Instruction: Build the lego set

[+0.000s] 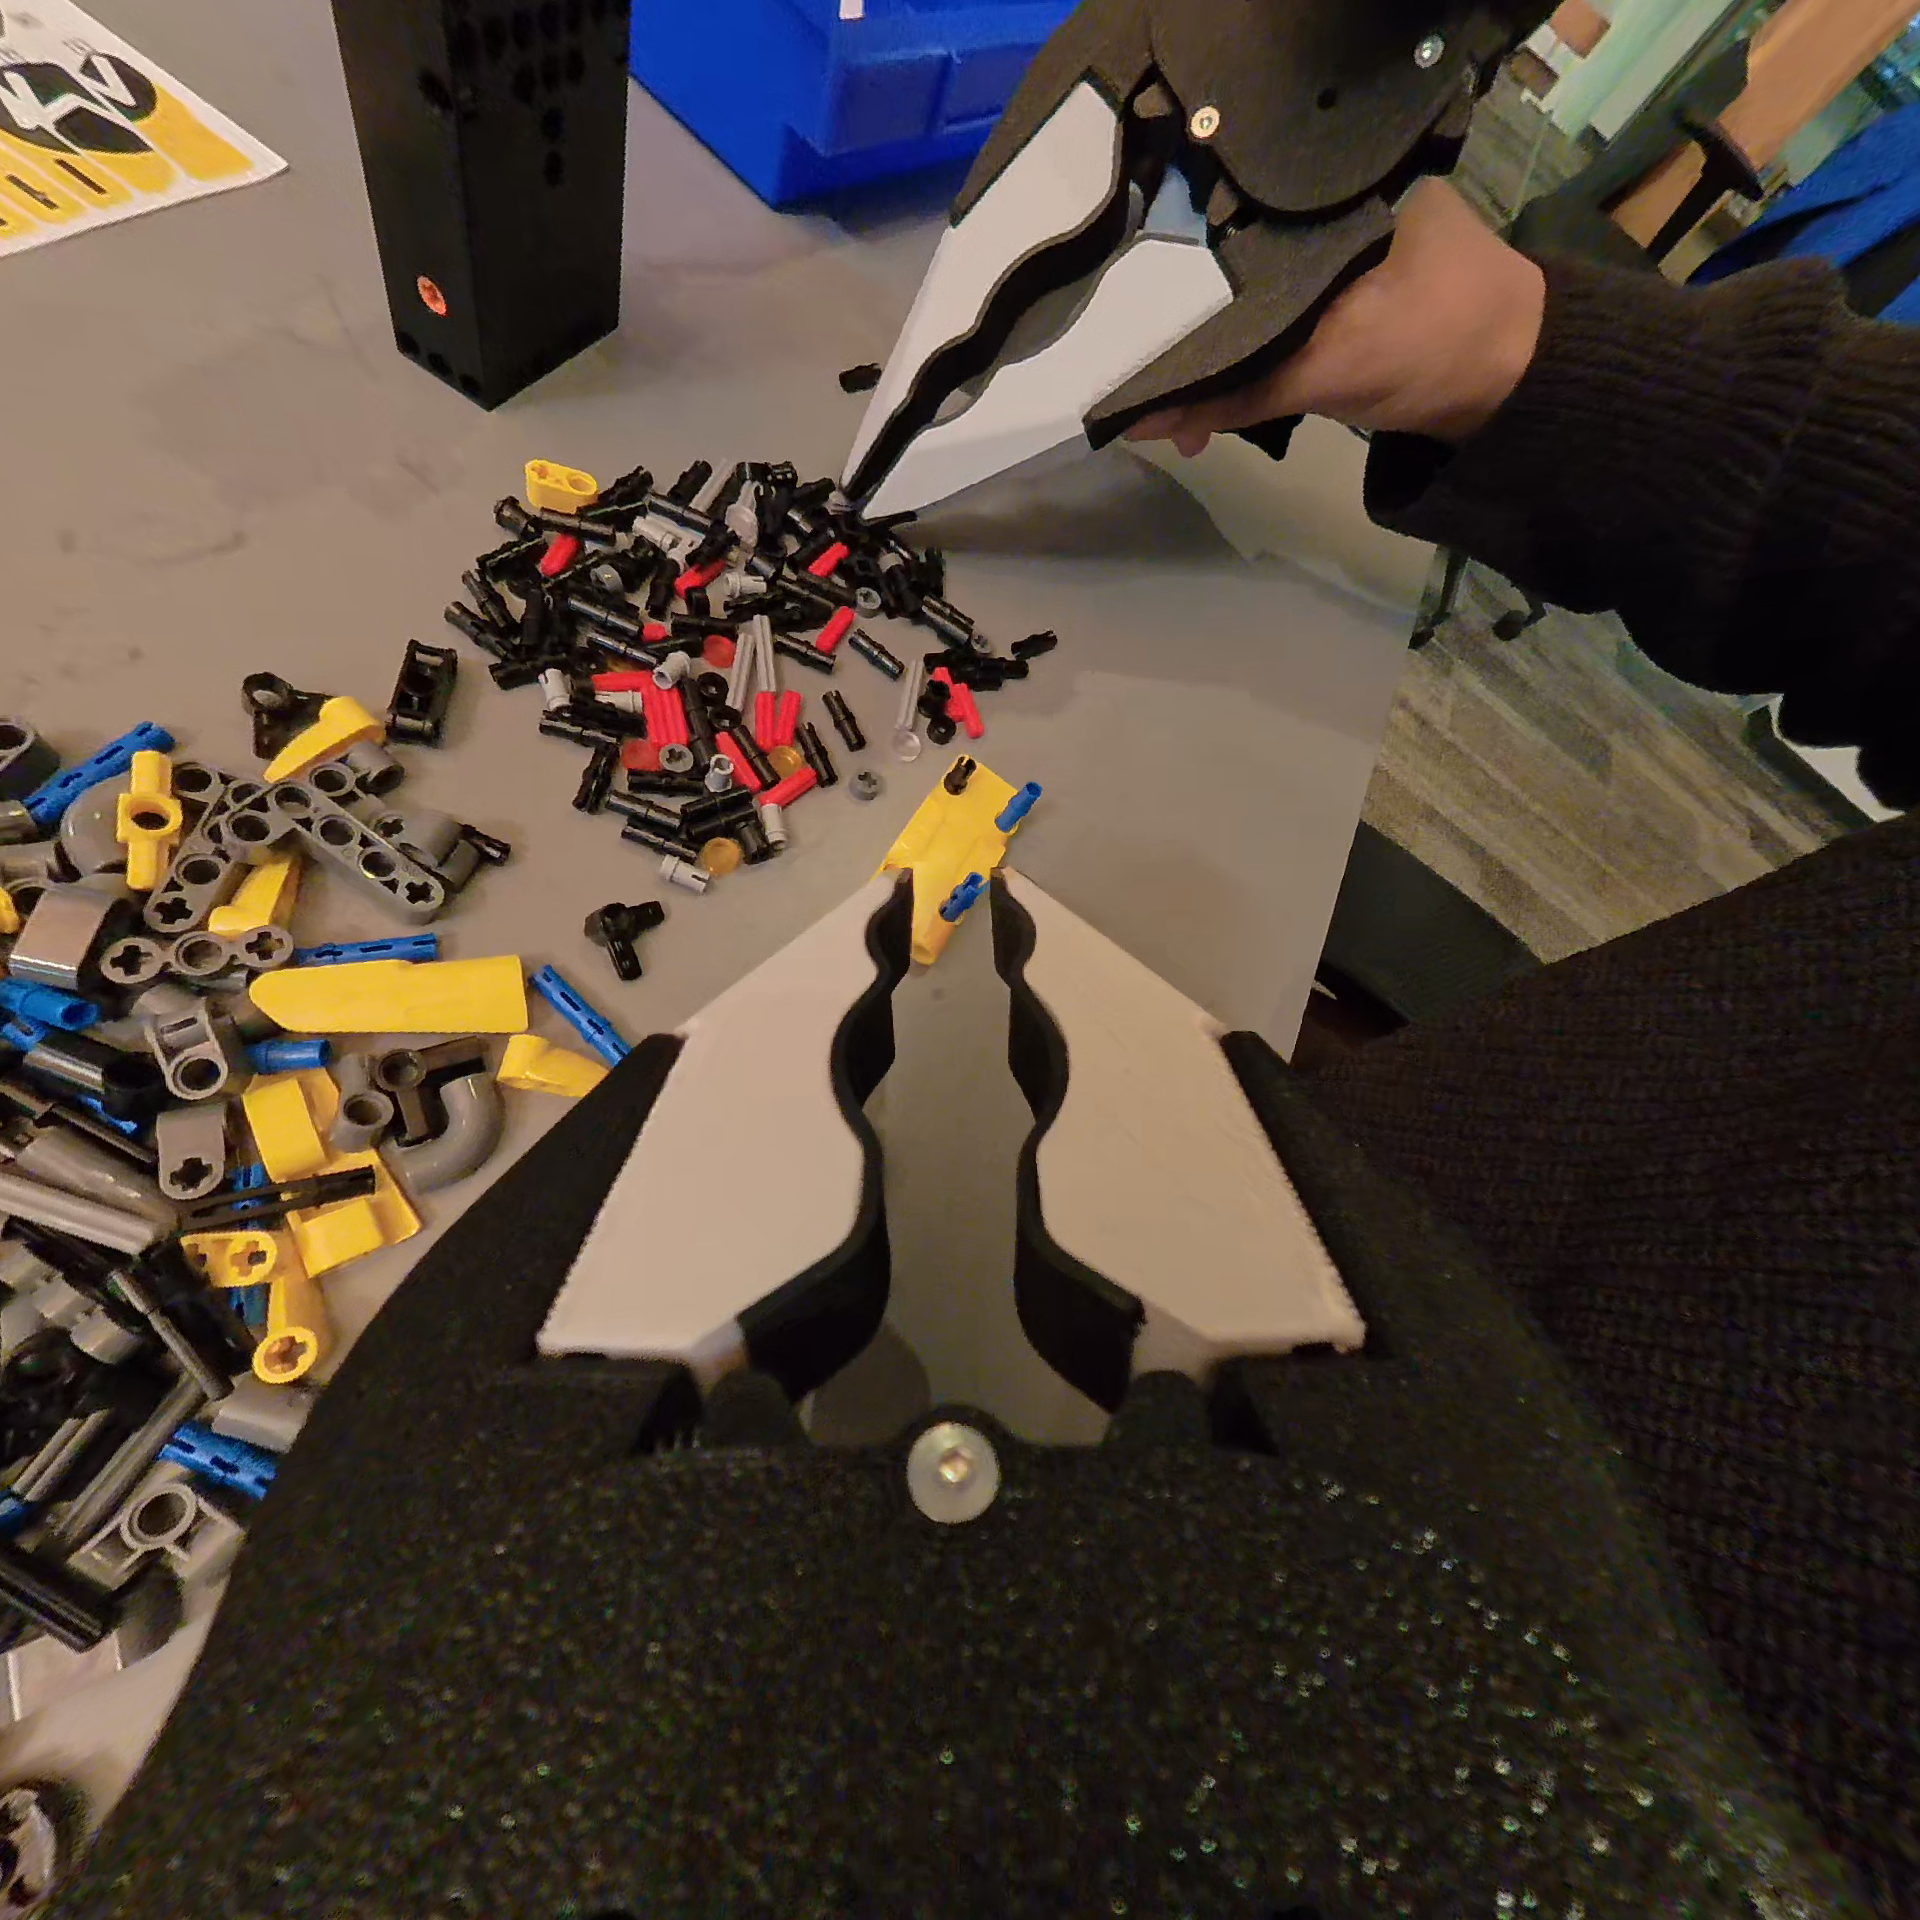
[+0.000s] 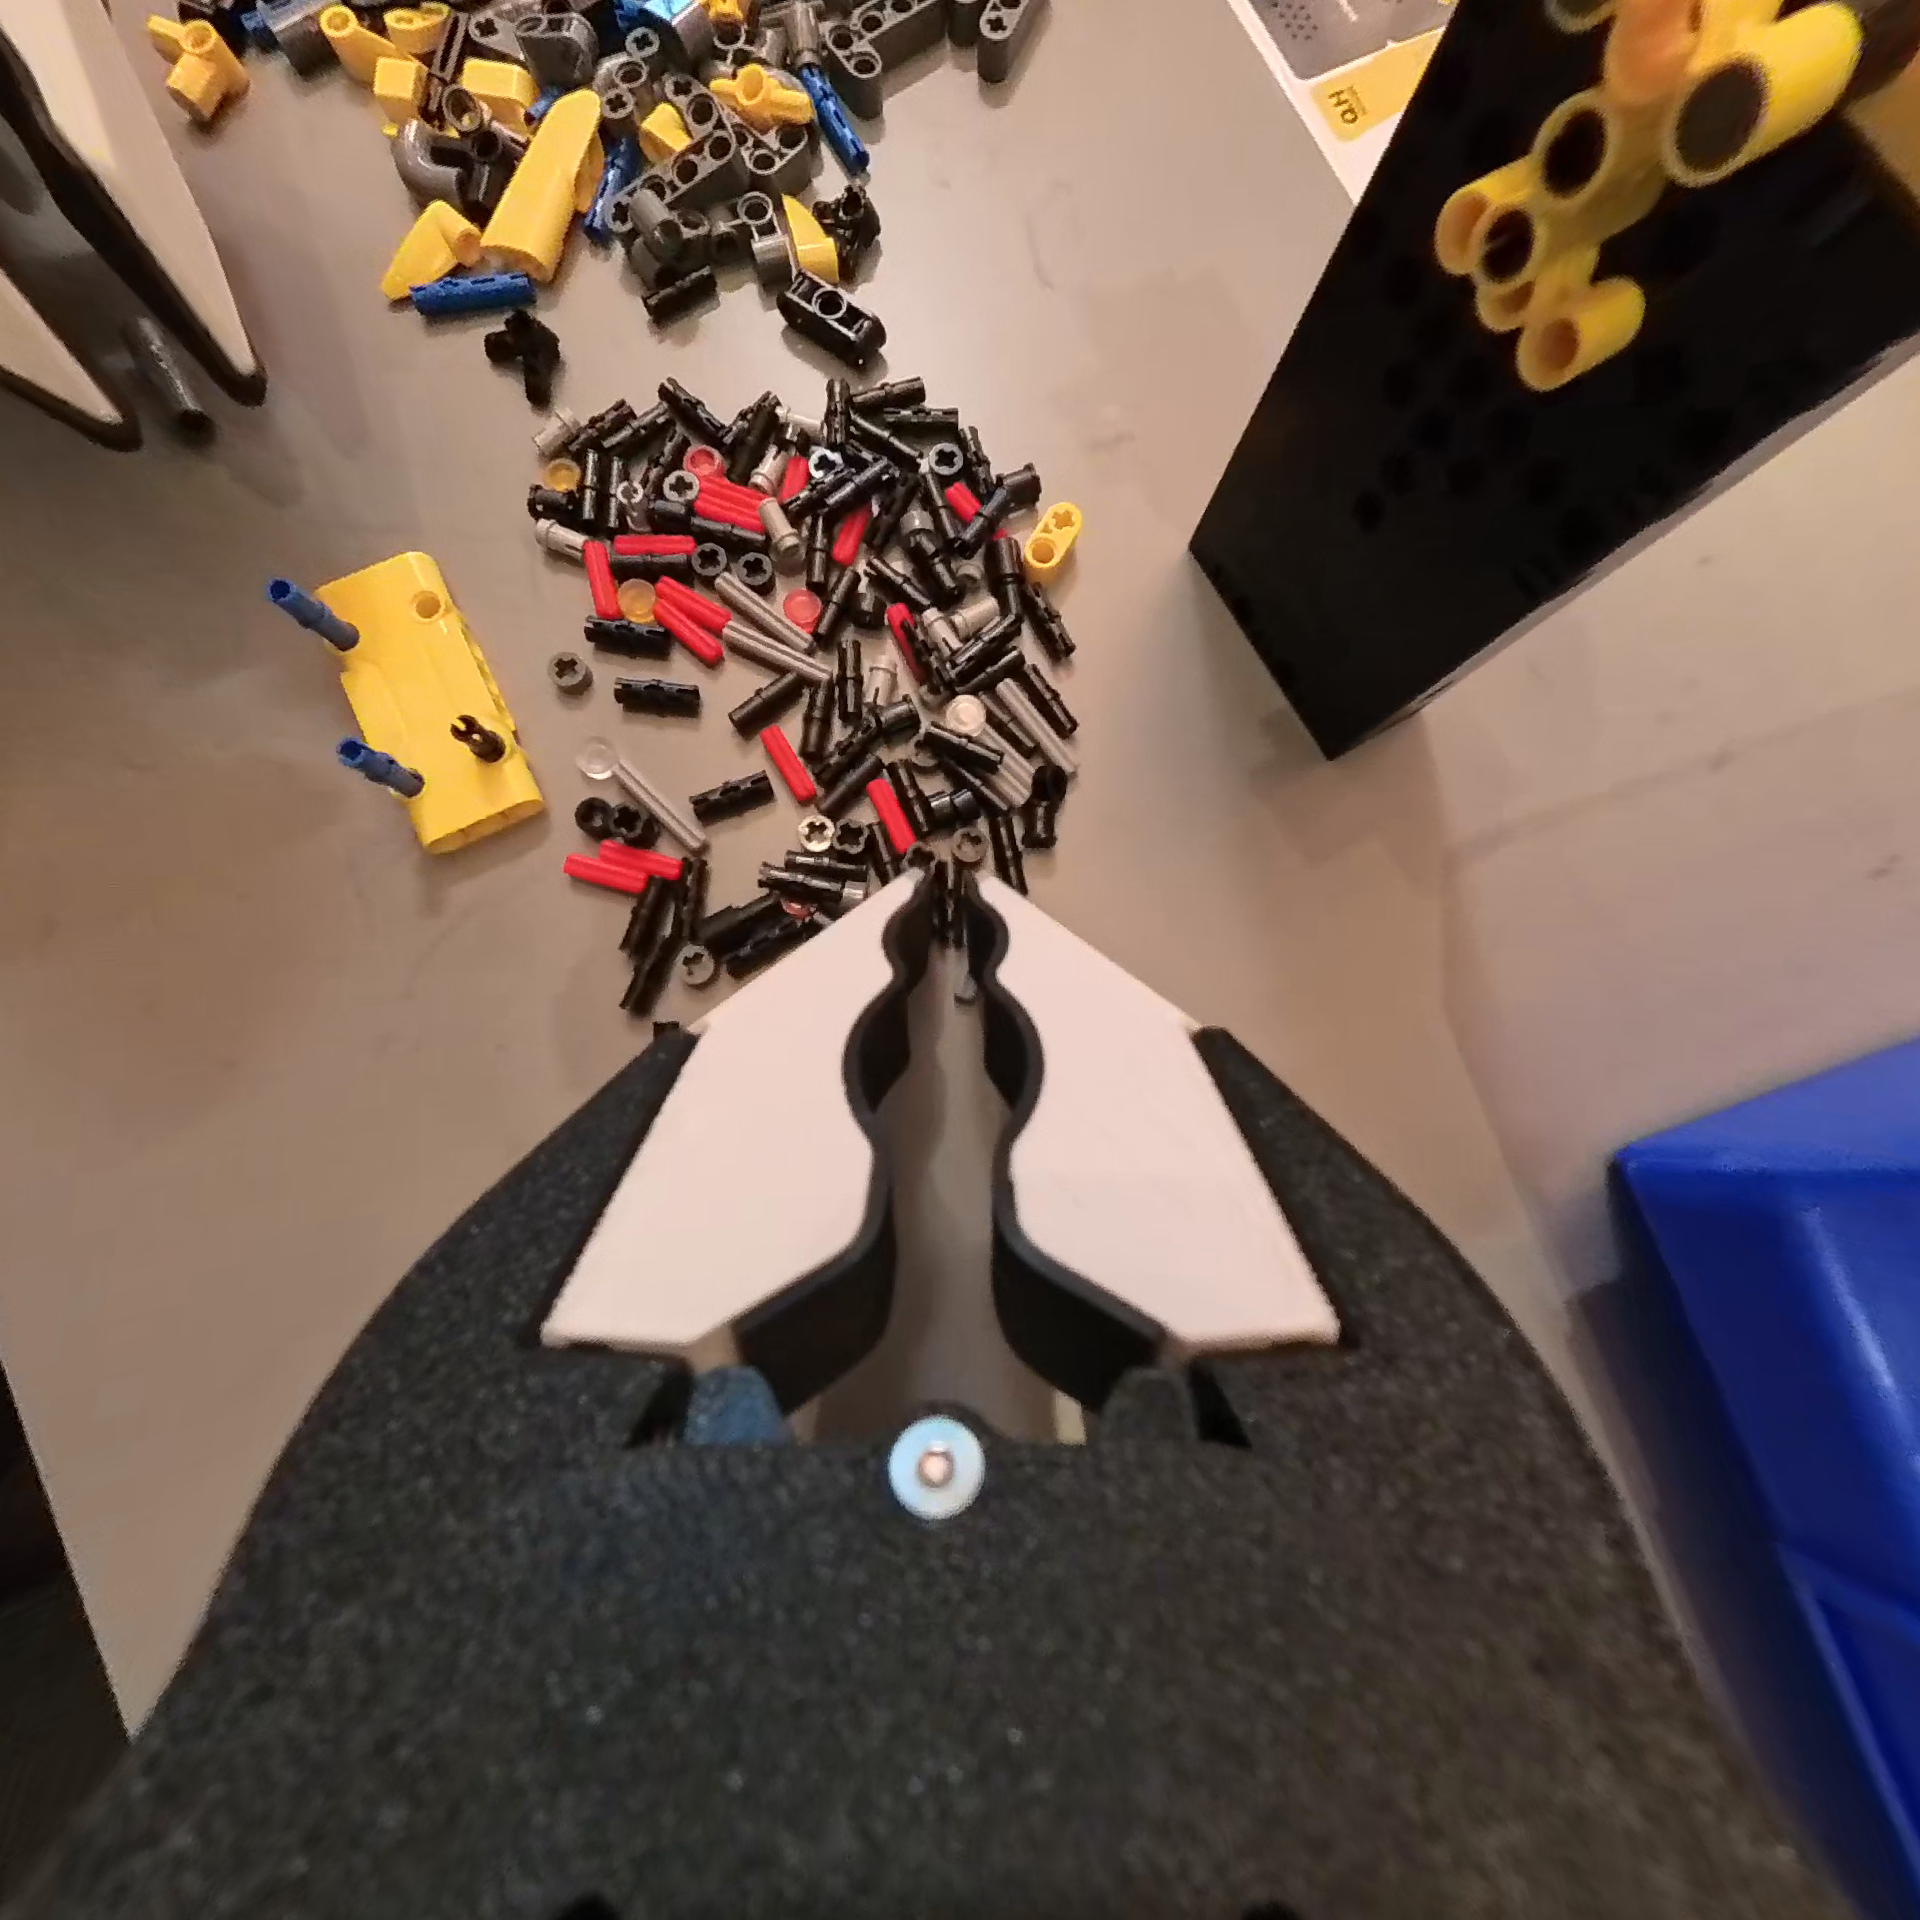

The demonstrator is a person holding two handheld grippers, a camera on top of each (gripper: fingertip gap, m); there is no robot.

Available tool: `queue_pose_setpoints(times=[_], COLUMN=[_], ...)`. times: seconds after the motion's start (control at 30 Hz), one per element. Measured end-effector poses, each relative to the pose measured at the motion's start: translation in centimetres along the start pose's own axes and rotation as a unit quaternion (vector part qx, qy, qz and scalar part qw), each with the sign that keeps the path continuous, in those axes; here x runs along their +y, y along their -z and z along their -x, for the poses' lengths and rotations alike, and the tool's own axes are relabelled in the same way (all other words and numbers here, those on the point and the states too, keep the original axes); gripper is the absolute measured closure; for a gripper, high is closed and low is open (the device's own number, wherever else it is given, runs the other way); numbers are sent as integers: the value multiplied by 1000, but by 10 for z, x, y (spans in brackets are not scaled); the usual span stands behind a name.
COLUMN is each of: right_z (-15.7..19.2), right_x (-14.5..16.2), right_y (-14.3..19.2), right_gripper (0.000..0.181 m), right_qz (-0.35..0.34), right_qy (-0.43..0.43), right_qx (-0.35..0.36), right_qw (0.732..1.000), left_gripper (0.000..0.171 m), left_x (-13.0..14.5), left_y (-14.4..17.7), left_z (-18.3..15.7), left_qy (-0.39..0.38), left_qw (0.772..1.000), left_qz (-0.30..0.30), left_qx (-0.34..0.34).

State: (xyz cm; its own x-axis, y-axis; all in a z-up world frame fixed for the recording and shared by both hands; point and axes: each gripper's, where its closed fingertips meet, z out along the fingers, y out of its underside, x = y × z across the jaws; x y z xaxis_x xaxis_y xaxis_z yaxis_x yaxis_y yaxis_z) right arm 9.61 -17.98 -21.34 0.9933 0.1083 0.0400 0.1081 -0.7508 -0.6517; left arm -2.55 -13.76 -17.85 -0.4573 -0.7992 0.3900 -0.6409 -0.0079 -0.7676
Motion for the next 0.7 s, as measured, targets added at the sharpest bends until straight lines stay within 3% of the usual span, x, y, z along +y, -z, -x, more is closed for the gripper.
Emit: queue_pose_setpoints(times=[0.27, 0.7], right_z=[-2, -1], right_x=[10, 2], right_y=[0, 2], right_gripper=[164, 169], right_qz=[39, 7], right_qy=[-14, 13], right_qx=[-9, 16], right_qw=[999, 1000], left_gripper=[157, 157], left_x=[2, 3], left_y=[-3, -4], left_z=[-6, -10], left_qy=[-1, 0], left_qw=[1000, 1000], left_qz=[2, 4], left_qx=[10, 16])
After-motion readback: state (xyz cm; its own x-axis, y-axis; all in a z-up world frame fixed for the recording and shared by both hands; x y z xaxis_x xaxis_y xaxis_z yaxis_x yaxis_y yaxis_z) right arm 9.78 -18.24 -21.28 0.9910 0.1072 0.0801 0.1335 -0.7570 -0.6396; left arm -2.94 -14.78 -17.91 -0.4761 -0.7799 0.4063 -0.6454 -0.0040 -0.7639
